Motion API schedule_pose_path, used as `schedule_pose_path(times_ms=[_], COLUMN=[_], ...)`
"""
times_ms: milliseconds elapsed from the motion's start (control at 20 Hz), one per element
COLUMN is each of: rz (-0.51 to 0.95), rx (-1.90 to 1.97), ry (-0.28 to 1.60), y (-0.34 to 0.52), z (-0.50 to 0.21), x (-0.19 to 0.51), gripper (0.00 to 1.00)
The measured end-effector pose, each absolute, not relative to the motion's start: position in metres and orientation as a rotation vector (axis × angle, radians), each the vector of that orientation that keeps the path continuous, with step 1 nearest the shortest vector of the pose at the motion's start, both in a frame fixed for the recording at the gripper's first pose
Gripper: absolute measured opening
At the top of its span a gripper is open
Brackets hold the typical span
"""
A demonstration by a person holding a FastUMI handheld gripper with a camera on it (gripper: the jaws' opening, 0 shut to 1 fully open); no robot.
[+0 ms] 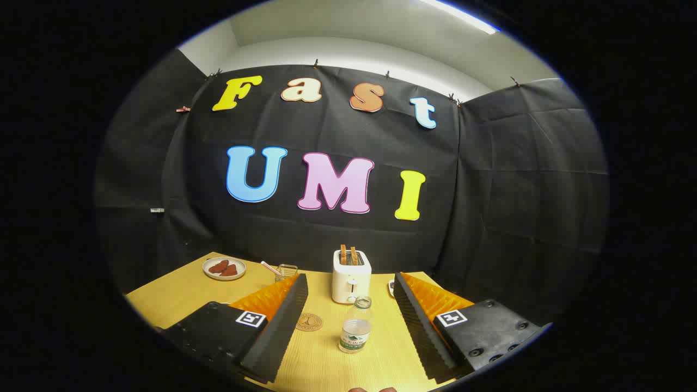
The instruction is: Take the bottle from table, then pour the juice into the cup, finally place the bottle on the coaster
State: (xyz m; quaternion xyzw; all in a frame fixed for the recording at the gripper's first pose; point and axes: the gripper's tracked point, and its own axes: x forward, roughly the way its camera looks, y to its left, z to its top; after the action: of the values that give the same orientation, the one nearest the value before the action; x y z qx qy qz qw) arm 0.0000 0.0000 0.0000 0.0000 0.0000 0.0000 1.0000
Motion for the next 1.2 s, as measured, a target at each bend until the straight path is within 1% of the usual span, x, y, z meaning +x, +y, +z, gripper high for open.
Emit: schedule_pose_path(times_ms=[550, 1200], rz=[-0.002, 0.095], rx=[0.029, 0.080], ry=[0.028, 0.094], y=[-0.006, -0.023], z=[0.000, -0.034], x=[0.011, 0.057], gripper=[0.97, 0.97])
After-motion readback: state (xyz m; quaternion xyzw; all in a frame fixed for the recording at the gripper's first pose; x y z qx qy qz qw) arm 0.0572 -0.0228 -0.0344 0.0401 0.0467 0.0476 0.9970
